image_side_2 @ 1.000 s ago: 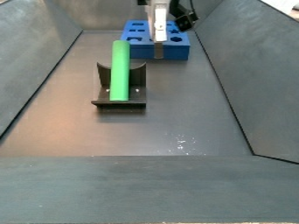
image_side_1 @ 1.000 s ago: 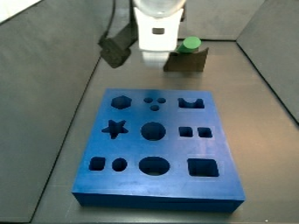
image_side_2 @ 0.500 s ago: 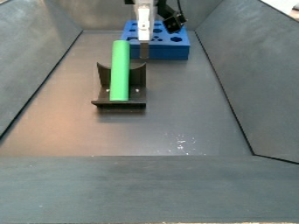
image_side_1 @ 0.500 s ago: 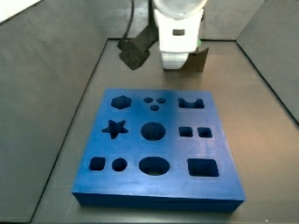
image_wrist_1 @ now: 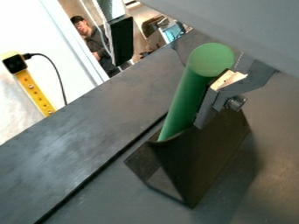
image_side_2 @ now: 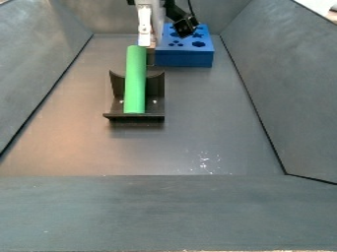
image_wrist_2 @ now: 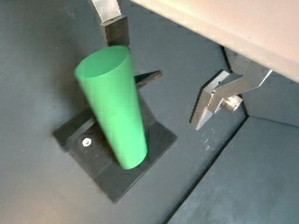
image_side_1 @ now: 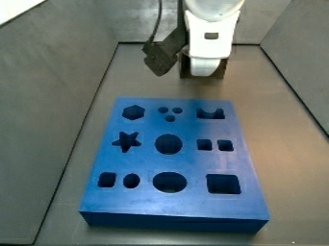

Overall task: Pick up the oval object. Move up. Place the oval object on the fixture. Regrasp the oval object. Move to above the board. Insert the oval object.
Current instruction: Regrasp the oval object, then move to above the board.

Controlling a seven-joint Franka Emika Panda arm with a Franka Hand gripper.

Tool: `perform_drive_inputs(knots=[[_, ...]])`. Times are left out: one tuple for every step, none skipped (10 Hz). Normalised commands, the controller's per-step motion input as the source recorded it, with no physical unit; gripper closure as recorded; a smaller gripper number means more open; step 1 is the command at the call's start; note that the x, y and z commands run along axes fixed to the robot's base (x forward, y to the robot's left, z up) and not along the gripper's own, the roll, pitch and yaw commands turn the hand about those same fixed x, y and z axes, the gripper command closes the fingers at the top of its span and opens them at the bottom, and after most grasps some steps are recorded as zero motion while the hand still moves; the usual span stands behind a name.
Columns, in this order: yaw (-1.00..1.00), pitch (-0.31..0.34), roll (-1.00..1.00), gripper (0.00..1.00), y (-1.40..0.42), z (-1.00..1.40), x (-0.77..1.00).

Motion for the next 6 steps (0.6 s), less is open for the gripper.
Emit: perform_drive_inputs(knots=[[0.03,0.146,0.09,0.0,-0.01,-0.03,0.46],[0.06,0.154,0.1,0.0,-0.01,-0.02,0.36],[0.07,0.16,0.1,0.0,-0.01,-0.03,0.3],[0.09,0.162,0.1,0.0,-0.02,-0.03,0.24],[0.0,0.0,0.0,1.0,0.0,0.0,0.0],[-0.07,-0.138,0.08,1.0,-0.11,1.0,-0.19]])
